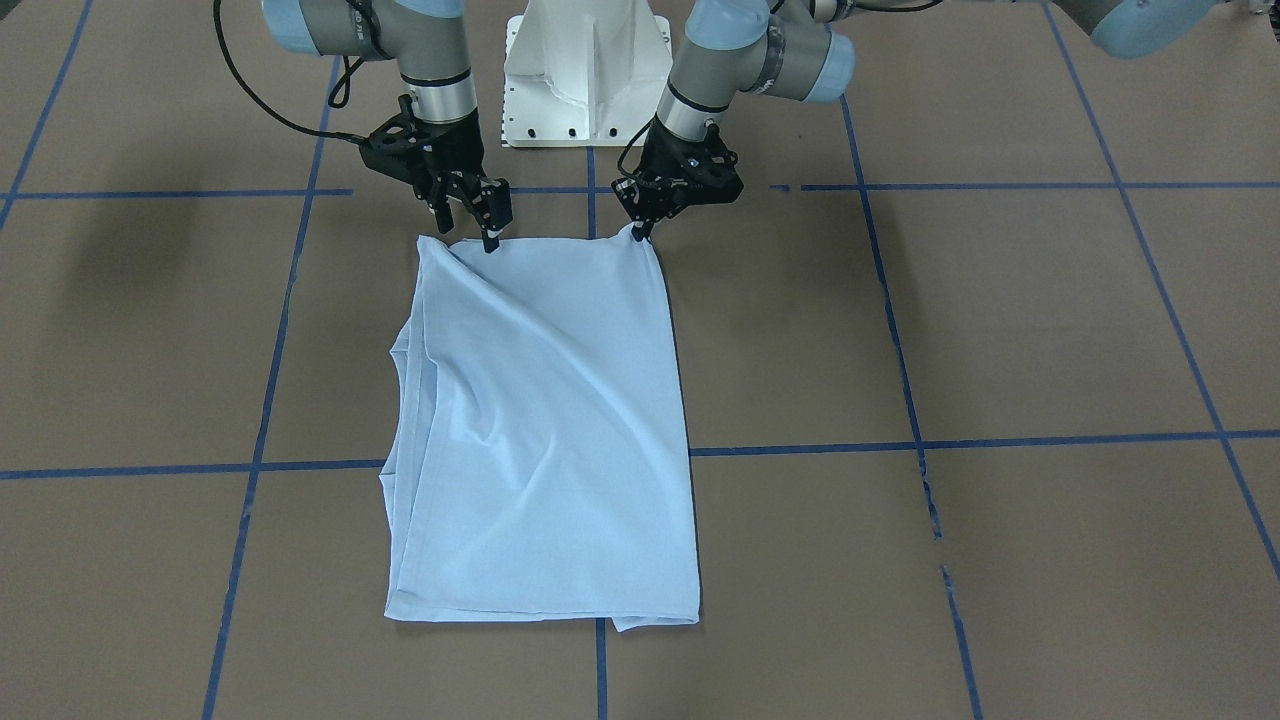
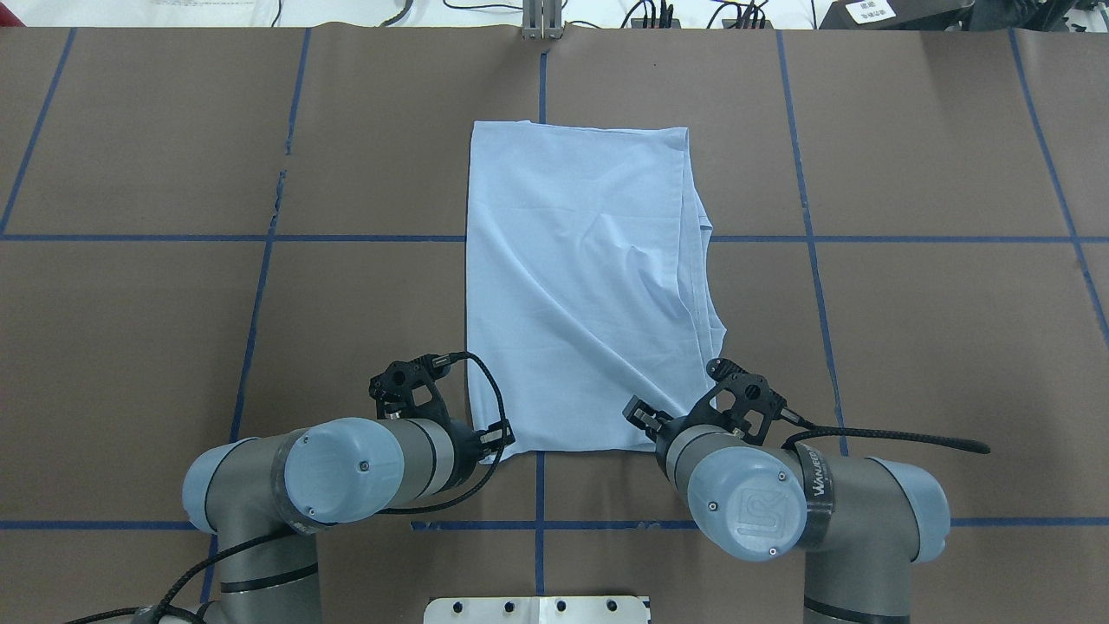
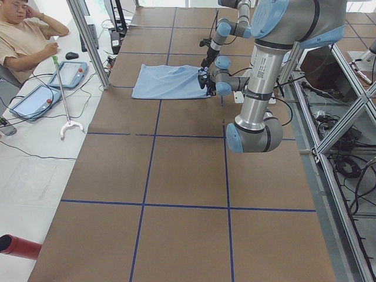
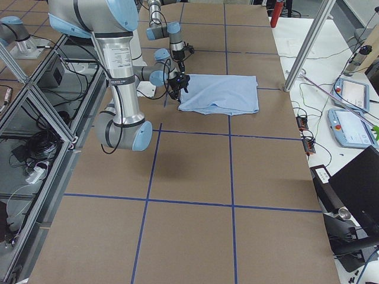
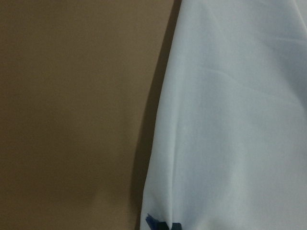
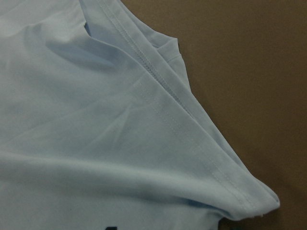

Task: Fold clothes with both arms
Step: 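Grasp the near edge corners with both grippers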

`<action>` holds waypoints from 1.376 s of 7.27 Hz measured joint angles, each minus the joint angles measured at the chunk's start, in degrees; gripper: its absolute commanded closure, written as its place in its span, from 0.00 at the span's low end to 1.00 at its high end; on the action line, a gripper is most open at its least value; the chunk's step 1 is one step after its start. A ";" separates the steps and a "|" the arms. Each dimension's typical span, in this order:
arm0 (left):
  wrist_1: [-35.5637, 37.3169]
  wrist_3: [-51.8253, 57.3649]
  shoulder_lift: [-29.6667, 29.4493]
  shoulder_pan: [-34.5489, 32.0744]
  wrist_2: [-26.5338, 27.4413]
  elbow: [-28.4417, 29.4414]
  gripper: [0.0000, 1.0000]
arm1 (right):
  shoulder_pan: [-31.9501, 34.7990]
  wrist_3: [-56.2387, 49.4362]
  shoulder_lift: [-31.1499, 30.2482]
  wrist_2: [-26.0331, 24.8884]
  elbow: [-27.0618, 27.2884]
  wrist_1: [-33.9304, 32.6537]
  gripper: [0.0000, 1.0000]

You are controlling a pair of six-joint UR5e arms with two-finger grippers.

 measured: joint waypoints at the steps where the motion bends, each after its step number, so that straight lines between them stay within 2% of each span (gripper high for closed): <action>1: -0.03 0.00 0.04 0.00 0.00 -0.02 1.00 | -0.53 0.42 0.05 -0.21 -0.71 -0.12 0.18; 10: -0.19 0.00 0.07 0.00 -0.09 -0.10 1.00 | 0.63 0.65 3.16 -2.87 -4.35 -0.18 0.24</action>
